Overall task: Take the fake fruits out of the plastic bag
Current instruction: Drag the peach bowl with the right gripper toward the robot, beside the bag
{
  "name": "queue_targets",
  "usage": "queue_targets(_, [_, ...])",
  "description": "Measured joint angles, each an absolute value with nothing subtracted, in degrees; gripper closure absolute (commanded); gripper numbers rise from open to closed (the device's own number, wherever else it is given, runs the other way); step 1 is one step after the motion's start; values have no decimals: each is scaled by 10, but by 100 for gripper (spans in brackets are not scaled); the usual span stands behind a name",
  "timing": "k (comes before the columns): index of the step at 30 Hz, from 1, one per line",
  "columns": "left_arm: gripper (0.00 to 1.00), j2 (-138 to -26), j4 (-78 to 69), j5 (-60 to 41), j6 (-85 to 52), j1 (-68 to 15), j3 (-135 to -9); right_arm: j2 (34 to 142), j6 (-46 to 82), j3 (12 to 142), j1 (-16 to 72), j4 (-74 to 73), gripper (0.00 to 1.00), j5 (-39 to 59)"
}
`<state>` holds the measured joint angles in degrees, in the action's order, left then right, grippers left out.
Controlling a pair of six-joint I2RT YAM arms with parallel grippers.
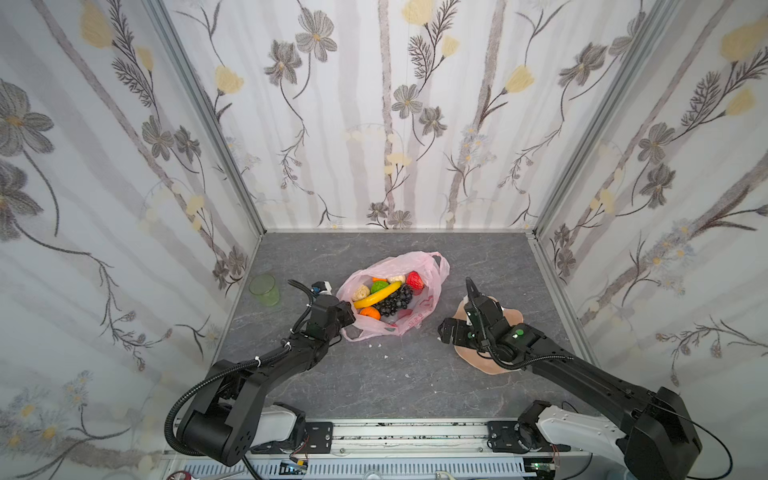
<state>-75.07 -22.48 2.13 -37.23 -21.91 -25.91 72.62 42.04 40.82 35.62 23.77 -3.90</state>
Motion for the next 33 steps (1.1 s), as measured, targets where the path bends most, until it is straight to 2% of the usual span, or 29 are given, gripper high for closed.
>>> queue_targets(7, [81, -752, -225, 21, -371, -219, -259, 729, 344, 453, 191, 254, 0, -99])
queue_targets(17, [81, -752, -225, 21, -371, -219, -259, 827, 280, 504, 23, 230, 0, -117])
queue_targets(24, [81, -754, -225, 21, -371, -219, -259, 877, 272, 501, -23, 209, 5, -108])
queue_targets(33, [81, -759, -225, 21, -371, -219, -259, 937, 262, 484, -27, 185, 12, -80])
